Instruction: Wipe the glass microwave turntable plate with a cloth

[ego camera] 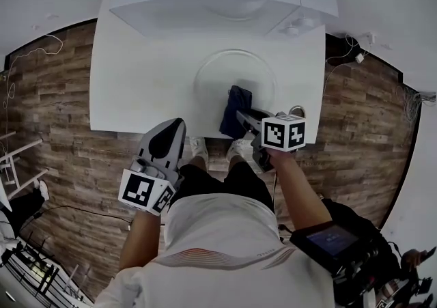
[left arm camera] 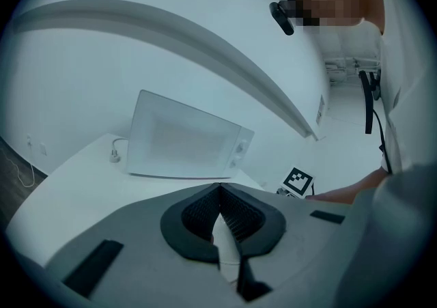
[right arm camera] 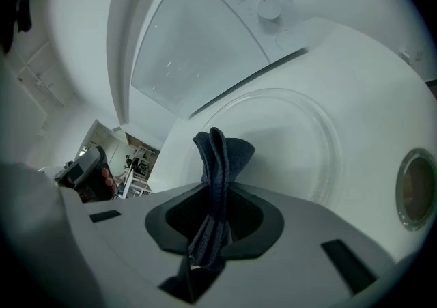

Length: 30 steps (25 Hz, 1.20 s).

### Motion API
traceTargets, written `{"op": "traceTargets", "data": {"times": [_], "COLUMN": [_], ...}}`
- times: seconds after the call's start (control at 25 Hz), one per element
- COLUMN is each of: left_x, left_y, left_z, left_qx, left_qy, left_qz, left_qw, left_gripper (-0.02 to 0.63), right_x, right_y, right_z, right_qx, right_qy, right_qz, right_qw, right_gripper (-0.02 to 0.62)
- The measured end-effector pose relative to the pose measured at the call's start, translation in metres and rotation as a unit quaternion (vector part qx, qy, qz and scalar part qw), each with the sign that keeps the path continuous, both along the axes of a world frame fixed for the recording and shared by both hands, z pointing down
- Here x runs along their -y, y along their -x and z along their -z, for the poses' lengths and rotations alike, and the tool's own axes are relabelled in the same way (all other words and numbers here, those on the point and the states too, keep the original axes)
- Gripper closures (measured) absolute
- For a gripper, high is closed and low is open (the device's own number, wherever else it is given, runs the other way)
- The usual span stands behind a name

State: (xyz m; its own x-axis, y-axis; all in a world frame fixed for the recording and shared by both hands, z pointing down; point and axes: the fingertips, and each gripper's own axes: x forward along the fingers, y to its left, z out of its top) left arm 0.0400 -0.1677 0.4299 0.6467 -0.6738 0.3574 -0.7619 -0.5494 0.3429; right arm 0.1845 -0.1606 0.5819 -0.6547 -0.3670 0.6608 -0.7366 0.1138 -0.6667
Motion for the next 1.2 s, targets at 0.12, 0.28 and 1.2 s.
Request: {"op": "traceTargets", "data": {"times": [0.12, 0.28, 1.2], "left_x": [0.0, 0.001, -0.005], "left_y": [-0.007, -0.017, -0.035], "left_z": [0.0, 0.001, 0.01], "left_qx": [0.0, 0.001, 0.001], "left_qy": [0.001, 0.0, -0.012], "left_qz": [-0.005, -0.008, -0.019], "left_qw": [1.0, 1.0, 0.9998], "left_gripper": [0.596, 0.597, 0.597], "right_x": [-0.002, -0.005, -0.003], "right_y": [-0.021, -0.055, -0.086], "right_z": [0.0, -0.001, 0.052], "right_qx": [-0.007, -0.021, -0.014], "right_qy": [0.001, 0.007, -0.106], "right_qz": [-0.013, -0.035, -0.073], "right_qw": [1.0, 0.999, 0.992], "right_gripper": [0.532, 0.532, 0.532]}}
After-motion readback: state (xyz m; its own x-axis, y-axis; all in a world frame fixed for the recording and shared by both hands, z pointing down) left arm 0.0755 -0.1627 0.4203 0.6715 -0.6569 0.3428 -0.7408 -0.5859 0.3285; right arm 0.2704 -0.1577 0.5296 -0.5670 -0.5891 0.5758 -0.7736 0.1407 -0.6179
